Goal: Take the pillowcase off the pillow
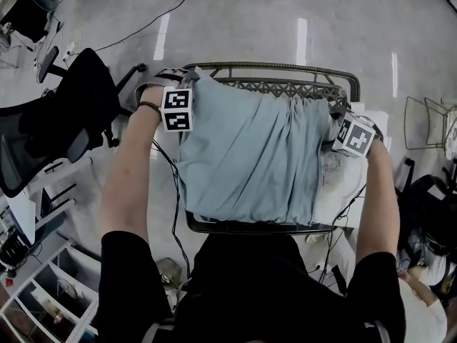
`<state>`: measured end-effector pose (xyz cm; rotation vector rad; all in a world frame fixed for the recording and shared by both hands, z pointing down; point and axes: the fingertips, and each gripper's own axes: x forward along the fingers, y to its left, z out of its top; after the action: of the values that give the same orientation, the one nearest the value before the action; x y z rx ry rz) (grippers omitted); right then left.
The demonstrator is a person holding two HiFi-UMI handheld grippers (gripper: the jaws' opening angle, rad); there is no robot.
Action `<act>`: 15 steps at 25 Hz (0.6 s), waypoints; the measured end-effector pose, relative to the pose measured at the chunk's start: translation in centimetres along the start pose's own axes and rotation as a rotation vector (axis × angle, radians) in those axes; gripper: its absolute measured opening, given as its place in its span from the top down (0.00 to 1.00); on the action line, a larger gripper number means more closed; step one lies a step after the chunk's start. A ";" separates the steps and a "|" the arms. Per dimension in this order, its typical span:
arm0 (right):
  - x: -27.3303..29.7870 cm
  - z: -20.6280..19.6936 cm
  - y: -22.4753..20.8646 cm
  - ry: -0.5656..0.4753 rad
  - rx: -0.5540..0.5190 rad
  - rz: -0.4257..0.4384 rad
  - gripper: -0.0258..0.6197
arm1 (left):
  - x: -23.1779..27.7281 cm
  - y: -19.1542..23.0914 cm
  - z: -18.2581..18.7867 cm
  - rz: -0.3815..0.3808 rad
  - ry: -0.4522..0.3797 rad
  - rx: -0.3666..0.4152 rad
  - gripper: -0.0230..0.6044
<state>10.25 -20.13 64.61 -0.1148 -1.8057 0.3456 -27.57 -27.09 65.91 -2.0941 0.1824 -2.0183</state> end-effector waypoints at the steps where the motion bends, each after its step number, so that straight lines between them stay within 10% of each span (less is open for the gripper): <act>1: -0.3 0.1 0.4 -0.008 -0.011 -0.015 0.37 | -0.2 0.1 -0.1 0.018 0.006 0.019 0.71; 3: -0.8 0.3 1.5 -0.015 -0.036 -0.047 0.44 | -0.9 1.0 -0.3 0.095 0.017 0.034 0.79; 5: -1.0 0.6 2.6 -0.023 -0.052 -0.070 0.48 | -1.9 2.0 -0.5 0.158 0.021 0.023 0.51; 7: -1.1 1.0 3.5 -0.037 -0.062 -0.085 0.50 | -2.4 1.6 -0.3 0.137 0.033 0.073 0.49; 11: -1.6 1.2 4.8 -0.053 -0.062 -0.114 0.53 | -2.6 -1.8 0.0 0.036 0.048 0.157 0.87; 15: -3.1 0.8 5.0 -0.070 0.004 -0.128 0.55 | -4.9 -3.0 -1.5 0.048 -0.005 -0.011 0.94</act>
<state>9.82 -16.34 60.14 0.0161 -1.8716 0.2643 -29.47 -23.11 61.94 -2.0805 0.2408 -1.9894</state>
